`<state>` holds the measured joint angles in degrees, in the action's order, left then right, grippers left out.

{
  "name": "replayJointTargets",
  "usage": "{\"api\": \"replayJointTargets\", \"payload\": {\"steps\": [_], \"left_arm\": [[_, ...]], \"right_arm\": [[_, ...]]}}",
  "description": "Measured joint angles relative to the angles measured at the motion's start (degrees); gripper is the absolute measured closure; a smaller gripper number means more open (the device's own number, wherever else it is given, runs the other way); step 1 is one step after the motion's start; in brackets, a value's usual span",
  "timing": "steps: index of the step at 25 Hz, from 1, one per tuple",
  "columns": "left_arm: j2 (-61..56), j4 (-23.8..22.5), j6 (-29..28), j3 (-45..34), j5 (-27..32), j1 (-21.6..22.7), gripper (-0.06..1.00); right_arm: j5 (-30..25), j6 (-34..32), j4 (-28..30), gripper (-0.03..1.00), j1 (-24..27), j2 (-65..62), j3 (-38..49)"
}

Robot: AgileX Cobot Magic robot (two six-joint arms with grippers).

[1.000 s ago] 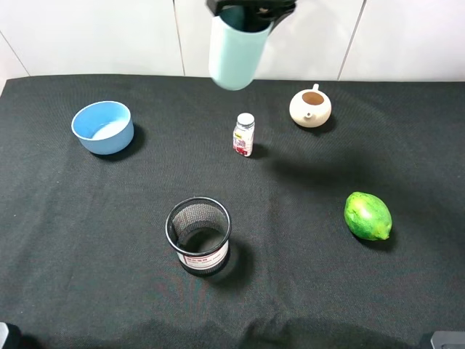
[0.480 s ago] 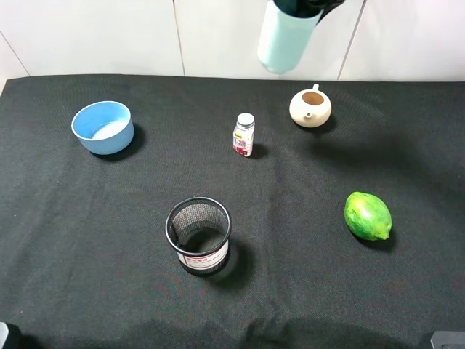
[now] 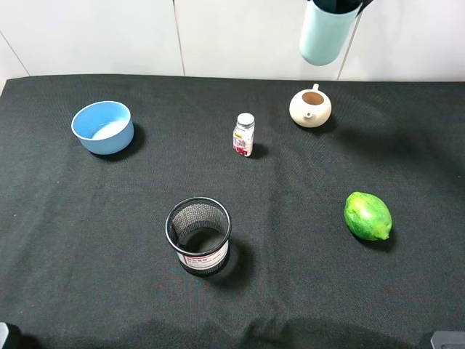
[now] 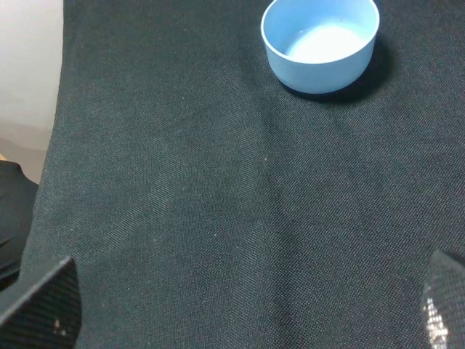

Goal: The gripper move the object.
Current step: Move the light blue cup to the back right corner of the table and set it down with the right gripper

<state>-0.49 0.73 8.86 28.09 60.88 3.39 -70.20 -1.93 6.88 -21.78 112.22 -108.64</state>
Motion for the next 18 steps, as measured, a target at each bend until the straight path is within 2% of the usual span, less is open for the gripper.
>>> {"api": "replayJointTargets", "payload": {"steps": [8,18], "left_arm": [[0.0,0.0,0.0,0.0,0.0,0.0,-0.05],[0.0,0.0,0.0,0.0,0.0,0.0,-0.05]], "right_arm": [[0.1,-0.3,-1.8,0.95,5.1,0.0,0.5],[0.1,-0.4,-2.9,0.95,11.3,0.0,5.8]]}}
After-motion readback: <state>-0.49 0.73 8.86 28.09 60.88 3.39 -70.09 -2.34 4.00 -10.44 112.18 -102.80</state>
